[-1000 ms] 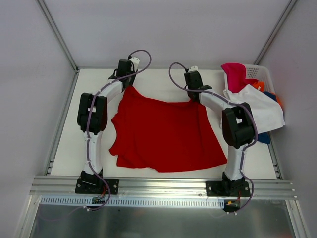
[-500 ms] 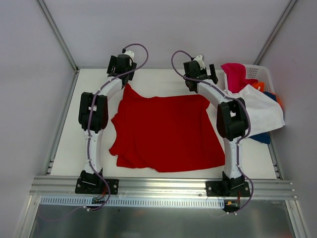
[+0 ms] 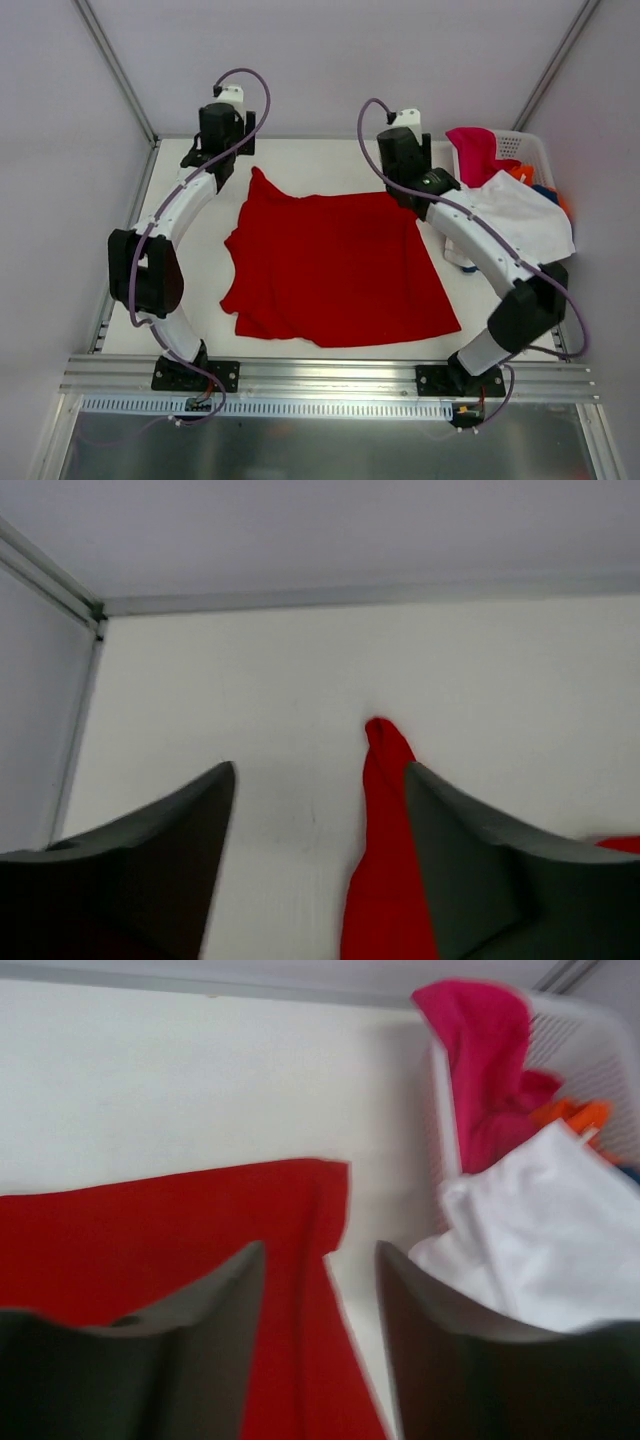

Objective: Fold and stack the t-shirts
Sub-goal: Flatten the tshirt out

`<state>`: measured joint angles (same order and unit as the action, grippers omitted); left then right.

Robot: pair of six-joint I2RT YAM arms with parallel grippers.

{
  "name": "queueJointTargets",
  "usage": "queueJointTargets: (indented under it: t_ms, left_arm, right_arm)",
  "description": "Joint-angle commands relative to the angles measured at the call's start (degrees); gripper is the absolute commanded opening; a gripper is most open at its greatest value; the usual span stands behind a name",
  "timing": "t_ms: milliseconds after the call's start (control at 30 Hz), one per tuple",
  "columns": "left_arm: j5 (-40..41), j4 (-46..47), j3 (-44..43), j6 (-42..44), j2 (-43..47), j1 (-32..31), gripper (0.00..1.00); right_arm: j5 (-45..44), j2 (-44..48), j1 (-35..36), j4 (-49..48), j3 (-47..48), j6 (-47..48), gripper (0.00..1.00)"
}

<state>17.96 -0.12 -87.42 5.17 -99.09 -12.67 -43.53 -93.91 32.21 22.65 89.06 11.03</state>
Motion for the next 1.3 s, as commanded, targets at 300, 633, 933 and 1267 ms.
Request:
queueJointTargets:
  t_ms: [300,633,933,1267]
  left_arm:
    - [-8.11,-13.15,1.47,-12.29,-14.19,0.01,0.00]
    - [-17.15,-15.00,-3.90,-16.06,-19.21,-0.34,0.00]
    - [-23.76,-17.19,-9.09,-21.69,-24.57,-1.04,0.00]
    - [-18.40,-18.69,-7.95,-23.37,-23.09,-5.95,0.00]
  right_arm:
    - [9.61,21.83,-0.83,3.10,-19.79,-10.85,0.00]
    - [7.76,25.27,-0.83,4.06,-23.93,-13.13,0.00]
    - [6.09,26.76,-0.83,4.07,-26.12,-14.45,0.00]
    - [6.00,26.32,-0.74,3.27,-27.70,-15.51,0.01]
